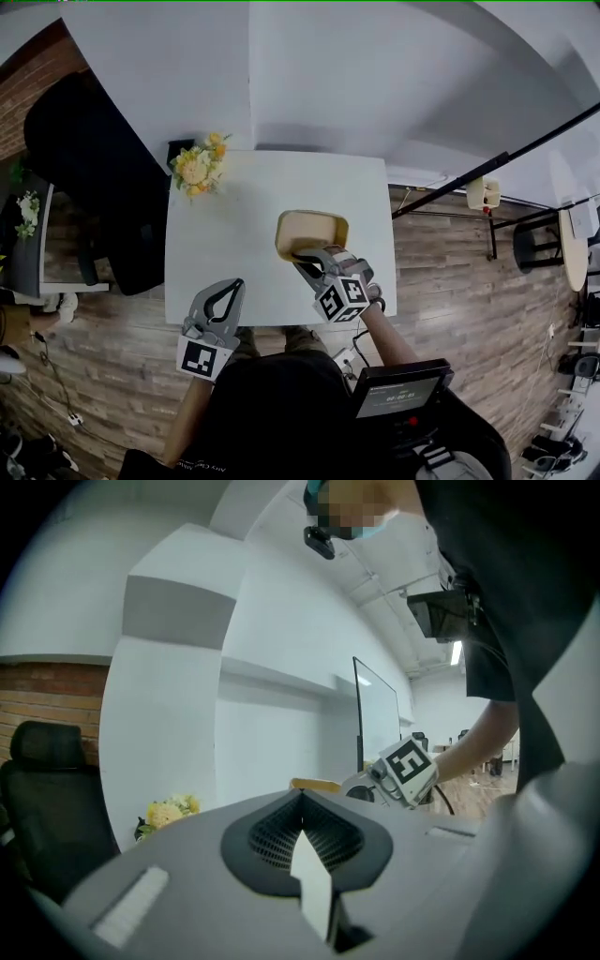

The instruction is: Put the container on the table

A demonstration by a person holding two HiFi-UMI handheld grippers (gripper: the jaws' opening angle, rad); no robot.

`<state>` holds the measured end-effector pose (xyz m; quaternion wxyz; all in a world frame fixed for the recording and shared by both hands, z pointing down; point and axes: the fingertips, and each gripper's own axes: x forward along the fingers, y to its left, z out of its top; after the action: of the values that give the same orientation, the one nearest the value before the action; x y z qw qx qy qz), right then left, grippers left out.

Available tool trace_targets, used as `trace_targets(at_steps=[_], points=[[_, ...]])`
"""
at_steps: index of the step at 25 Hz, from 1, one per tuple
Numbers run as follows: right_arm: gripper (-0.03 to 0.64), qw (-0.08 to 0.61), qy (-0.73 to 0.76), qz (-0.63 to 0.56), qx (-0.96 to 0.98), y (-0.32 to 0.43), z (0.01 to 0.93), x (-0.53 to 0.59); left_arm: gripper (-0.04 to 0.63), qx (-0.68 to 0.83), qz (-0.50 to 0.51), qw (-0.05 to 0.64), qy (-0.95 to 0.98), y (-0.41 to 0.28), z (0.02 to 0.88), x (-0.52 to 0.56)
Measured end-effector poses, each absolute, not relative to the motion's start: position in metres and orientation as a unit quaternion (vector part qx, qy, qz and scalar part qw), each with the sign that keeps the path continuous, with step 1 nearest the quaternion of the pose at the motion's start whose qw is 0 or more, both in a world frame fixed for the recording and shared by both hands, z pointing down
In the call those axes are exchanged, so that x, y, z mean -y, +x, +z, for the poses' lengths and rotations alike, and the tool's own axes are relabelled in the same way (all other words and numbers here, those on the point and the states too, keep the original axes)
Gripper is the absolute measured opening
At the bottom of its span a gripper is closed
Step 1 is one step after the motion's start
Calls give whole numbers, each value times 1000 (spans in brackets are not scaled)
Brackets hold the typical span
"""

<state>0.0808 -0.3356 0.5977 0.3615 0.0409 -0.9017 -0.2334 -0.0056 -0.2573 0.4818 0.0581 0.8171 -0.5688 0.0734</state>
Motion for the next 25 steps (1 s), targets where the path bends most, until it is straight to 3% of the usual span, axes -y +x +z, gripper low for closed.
trace_targets(at_steps=[19,22,25], points=[[20,388,-76,-245,885,70,668,408,2,633,96,63,766,18,492,286],[20,391,-87,-259,879,74,664,409,2,608,140,61,779,31,507,300],[20,398,-105,-290,864,78,651,400,3,544,245,-13,802,46,530,317]])
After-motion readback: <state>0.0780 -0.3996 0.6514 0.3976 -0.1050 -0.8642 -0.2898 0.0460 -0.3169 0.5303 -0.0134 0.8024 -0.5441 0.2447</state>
